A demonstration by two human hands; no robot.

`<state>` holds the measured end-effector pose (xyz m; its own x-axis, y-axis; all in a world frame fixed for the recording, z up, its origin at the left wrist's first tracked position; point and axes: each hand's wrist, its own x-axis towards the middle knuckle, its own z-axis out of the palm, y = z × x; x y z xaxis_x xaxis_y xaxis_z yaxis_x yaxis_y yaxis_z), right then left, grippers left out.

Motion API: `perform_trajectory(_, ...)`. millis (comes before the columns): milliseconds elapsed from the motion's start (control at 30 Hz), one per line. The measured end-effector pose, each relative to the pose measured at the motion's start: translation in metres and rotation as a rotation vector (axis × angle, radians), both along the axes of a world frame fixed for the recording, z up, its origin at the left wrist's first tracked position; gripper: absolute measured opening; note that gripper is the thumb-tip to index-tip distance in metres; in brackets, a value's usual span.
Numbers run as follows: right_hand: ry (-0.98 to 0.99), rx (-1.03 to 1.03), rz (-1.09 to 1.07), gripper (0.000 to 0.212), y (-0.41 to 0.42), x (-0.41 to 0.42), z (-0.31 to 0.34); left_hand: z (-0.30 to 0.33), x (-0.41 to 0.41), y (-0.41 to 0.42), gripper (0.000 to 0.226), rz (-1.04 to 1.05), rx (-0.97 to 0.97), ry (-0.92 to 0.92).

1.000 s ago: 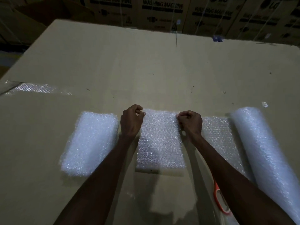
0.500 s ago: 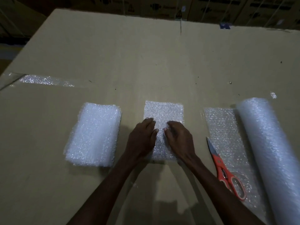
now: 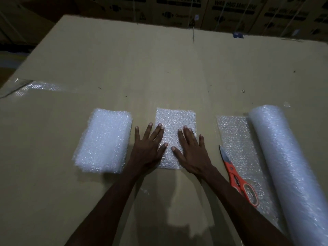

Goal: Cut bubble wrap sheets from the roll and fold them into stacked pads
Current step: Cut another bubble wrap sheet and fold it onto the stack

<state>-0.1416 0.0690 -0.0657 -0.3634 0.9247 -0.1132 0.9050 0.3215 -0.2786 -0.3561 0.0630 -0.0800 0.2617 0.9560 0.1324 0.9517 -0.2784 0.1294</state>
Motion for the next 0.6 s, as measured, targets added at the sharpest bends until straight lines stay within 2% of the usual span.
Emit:
perform_trajectory(100,0.062,-0.080,-0.020,0.084,0.001,0.003,0.011,0.002,-0.003,0.003,0.070,-0.007,-0.009,-0.051)
perform_trajectory(167,0.225,-0.059,-0.126,0.085,-0.001,0.010,0.018,0.006,-0.008,0.004,0.071,0.002,-0.003,-0.133)
perform_trajectory(233,0.413,0.053,-0.209,0.078,-0.012,0.019,0.026,0.011,-0.015,0.000,0.064,-0.032,0.075,-0.208)
perform_trajectory(300,0.507,0.166,-0.162,0.060,-0.027,0.028,0.029,0.011,-0.022,-0.007,0.051,-0.126,0.186,-0.230)
perform_trajectory(433,0.505,0.177,0.002,0.024,-0.058,0.034,0.026,0.010,-0.023,-0.026,0.035,-0.351,0.265,-0.306)
perform_trajectory(600,0.407,0.150,0.089,0.023,-0.066,0.037,0.016,0.008,-0.015,-0.050,0.036,-0.341,0.210,-0.404)
